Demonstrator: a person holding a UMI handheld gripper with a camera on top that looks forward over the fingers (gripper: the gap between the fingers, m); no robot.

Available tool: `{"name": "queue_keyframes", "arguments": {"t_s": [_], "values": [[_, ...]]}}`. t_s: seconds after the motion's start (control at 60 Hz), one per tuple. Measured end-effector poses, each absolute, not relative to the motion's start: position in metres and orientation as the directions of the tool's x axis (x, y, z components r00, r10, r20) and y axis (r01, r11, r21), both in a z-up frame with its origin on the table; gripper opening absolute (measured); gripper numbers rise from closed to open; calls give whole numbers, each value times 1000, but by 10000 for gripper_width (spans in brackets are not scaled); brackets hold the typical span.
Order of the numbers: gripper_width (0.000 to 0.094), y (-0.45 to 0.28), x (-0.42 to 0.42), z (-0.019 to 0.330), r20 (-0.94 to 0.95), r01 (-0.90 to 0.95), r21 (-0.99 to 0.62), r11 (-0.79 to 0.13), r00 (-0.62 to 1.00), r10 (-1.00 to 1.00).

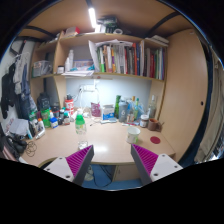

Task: Pour water

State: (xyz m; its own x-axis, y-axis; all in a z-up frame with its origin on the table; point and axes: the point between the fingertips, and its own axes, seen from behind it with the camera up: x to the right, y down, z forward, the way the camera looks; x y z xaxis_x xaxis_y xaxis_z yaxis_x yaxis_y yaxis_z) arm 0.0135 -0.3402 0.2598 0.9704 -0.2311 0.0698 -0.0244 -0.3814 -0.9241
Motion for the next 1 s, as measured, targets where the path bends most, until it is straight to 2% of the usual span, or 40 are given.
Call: {"name": "queue_keyframes", "arguments": {"t_s": [0.217,0.367,0.517,0.633,0.75,0.883,0.917,0.983,1.0], "values": [[833,-306,19,234,44,-29,-937,-348,979,-201],[834,-260,-2,193,-23,-64,-946,-318,991,-132],[835,-190,-40,152,-66,-77,-949,-305,997,-44],[838,-123,-79,128,-62,-51,-964,-261,997,36],[831,-62,-98,101,-44,-32,-966,-255,998,40],[826,-12,-104,89,-51,-48,-971,-233,999,7],[807,-3,-105,87,-52,-49,-973,-225,999,6],[501,8,-100,81,-40,-42,-973,-227,999,-13],[508,9,-97,80,-37,-42,-973,-229,999,-26]]}}
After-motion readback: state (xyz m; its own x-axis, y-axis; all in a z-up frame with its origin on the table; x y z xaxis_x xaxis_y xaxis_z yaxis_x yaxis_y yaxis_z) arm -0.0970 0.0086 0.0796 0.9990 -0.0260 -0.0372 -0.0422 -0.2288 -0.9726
